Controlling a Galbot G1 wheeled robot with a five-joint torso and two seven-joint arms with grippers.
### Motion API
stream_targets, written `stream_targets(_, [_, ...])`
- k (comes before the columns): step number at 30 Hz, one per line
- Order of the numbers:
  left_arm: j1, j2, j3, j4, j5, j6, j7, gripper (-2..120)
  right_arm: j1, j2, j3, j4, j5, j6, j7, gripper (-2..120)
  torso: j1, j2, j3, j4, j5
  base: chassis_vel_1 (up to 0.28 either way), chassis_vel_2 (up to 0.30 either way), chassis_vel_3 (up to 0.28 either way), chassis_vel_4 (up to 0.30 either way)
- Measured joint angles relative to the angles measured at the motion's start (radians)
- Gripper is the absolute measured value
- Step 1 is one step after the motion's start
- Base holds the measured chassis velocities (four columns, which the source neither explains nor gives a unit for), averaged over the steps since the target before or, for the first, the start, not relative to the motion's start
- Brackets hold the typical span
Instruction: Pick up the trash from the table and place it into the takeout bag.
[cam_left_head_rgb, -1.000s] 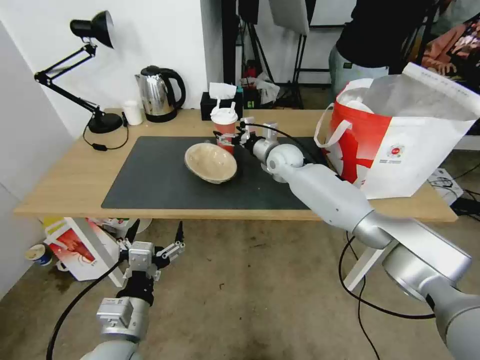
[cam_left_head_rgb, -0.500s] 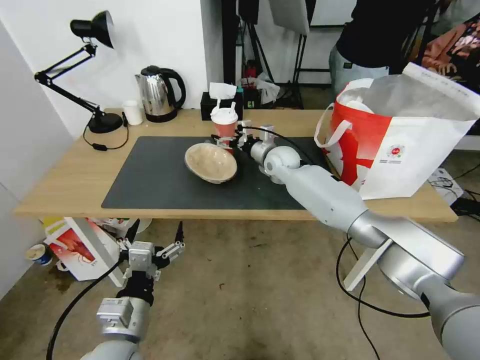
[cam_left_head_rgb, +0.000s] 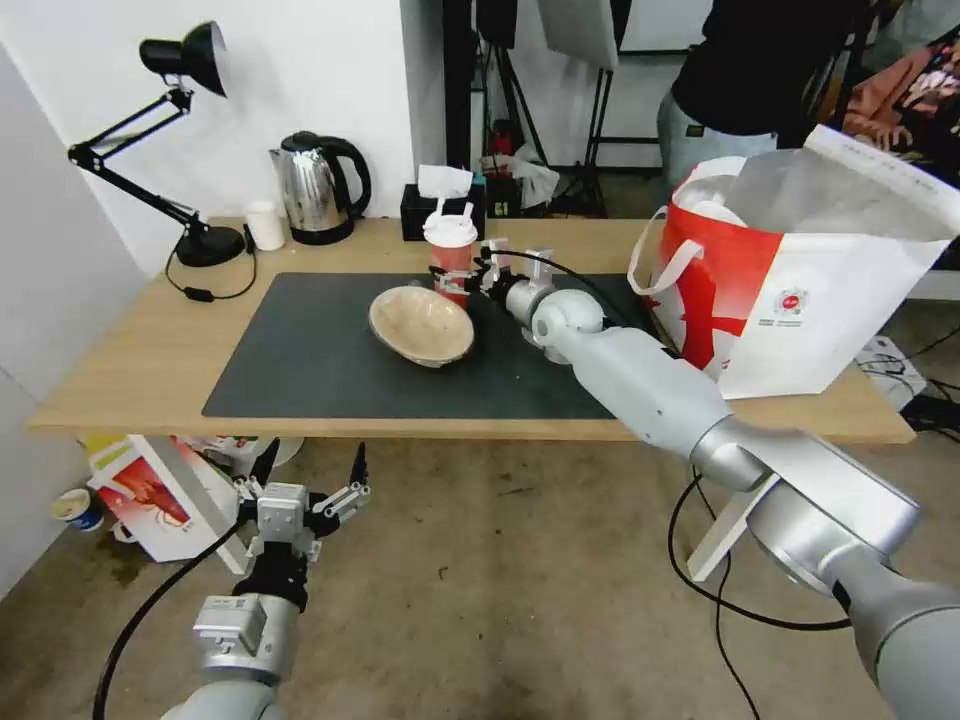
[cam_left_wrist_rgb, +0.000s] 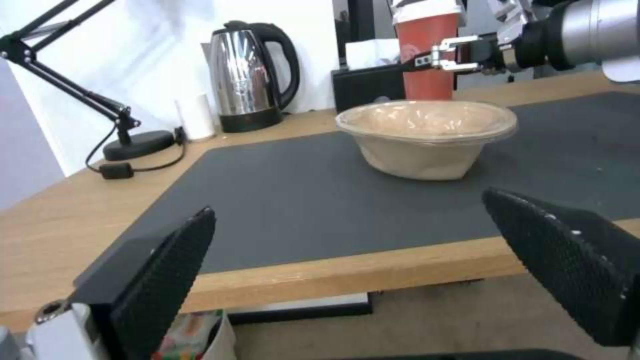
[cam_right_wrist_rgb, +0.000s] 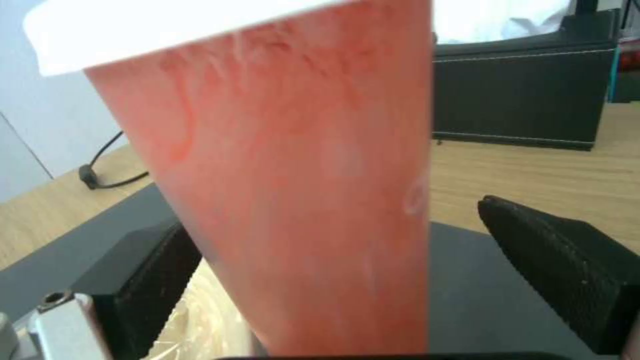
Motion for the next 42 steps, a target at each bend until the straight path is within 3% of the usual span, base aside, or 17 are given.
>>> stream_targets(17, [0.000, 0.000, 0.000, 0.000, 0.000, 0.000, 0.000, 100, -0.004, 0.009, 0.001, -0.012, 0.003, 0.002, -0.028, 96, 0.000, 0.000, 0.000, 0.0000, 0.0001, 0.000, 0.000, 0.000, 0.000])
stream_targets(19, [0.000, 0.000, 0.000, 0.000, 0.000, 0.000, 0.000, 100, -0.007, 0.009, 0.002, -0.013, 0.005, 0.003, -0.031, 86, 0.000, 0.000, 0.000, -0.0001, 0.0000, 0.000, 0.000, 0.000, 0.000])
stream_targets(20, [0.000, 0.000, 0.000, 0.000, 0.000, 0.000, 0.000, 100, -0.008, 0.005, 0.002, -0.013, 0.007, 0.003, -0.035, 72, 0.000, 0.000, 0.000, -0.0001, 0.0001, 0.000, 0.000, 0.000, 0.000])
stream_targets(23, [0.000, 0.000, 0.000, 0.000, 0.000, 0.000, 0.000, 100, -0.009, 0.005, 0.002, -0.013, 0.007, 0.004, -0.035, 63, 0.000, 0.000, 0.000, -0.0001, 0.0001, 0.000, 0.000, 0.000, 0.000])
stream_targets(25, [0.000, 0.000, 0.000, 0.000, 0.000, 0.000, 0.000, 100, -0.010, 0.005, 0.002, -0.013, 0.008, 0.004, -0.035, 63, 0.000, 0.000, 0.000, -0.0001, 0.0001, 0.000, 0.000, 0.000, 0.000])
stream_targets(28, [0.000, 0.000, 0.000, 0.000, 0.000, 0.000, 0.000, 100, -0.012, -0.002, 0.002, -0.004, 0.009, 0.004, -0.036, 47, 0.000, 0.000, 0.000, 0.0000, 0.0001, 0.000, 0.000, 0.000, 0.000])
stream_targets(42, [0.000, 0.000, 0.000, 0.000, 0.000, 0.000, 0.000, 100, -0.026, -0.034, 0.004, 0.035, 0.014, 0.008, -0.037, 17, 0.000, 0.000, 0.000, -0.0001, 0.0001, 0.000, 0.000, 0.000, 0.000])
